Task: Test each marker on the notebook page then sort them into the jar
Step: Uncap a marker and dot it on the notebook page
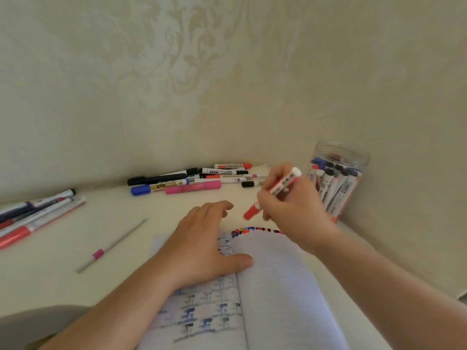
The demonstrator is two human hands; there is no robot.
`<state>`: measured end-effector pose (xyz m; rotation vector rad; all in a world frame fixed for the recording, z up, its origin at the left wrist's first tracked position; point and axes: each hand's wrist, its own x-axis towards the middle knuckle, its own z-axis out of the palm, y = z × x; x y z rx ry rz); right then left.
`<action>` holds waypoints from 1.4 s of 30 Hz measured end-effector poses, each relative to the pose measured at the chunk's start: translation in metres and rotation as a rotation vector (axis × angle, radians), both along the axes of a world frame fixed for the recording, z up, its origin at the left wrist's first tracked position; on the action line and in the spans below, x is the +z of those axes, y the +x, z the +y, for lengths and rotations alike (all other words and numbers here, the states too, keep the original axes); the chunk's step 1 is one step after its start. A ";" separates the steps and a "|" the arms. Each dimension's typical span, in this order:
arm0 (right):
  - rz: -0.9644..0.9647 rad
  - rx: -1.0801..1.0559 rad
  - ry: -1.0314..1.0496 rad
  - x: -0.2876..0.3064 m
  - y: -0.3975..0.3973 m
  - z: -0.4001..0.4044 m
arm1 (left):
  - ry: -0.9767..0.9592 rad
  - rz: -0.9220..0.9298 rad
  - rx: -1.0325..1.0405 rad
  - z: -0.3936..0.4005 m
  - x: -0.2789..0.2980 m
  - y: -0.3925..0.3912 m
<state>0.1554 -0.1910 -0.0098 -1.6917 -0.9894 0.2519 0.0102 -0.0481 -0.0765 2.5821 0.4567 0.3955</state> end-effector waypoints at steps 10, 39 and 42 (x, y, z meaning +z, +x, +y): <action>0.228 0.180 0.116 -0.053 -0.006 0.001 | 0.208 -0.146 -0.153 -0.008 -0.007 -0.003; 0.406 -0.028 0.303 -0.039 0.004 -0.014 | -0.006 -0.022 -0.130 -0.003 -0.001 -0.004; 0.503 -0.105 0.401 -0.019 0.022 -0.026 | 0.167 0.093 -0.085 -0.008 0.002 -0.003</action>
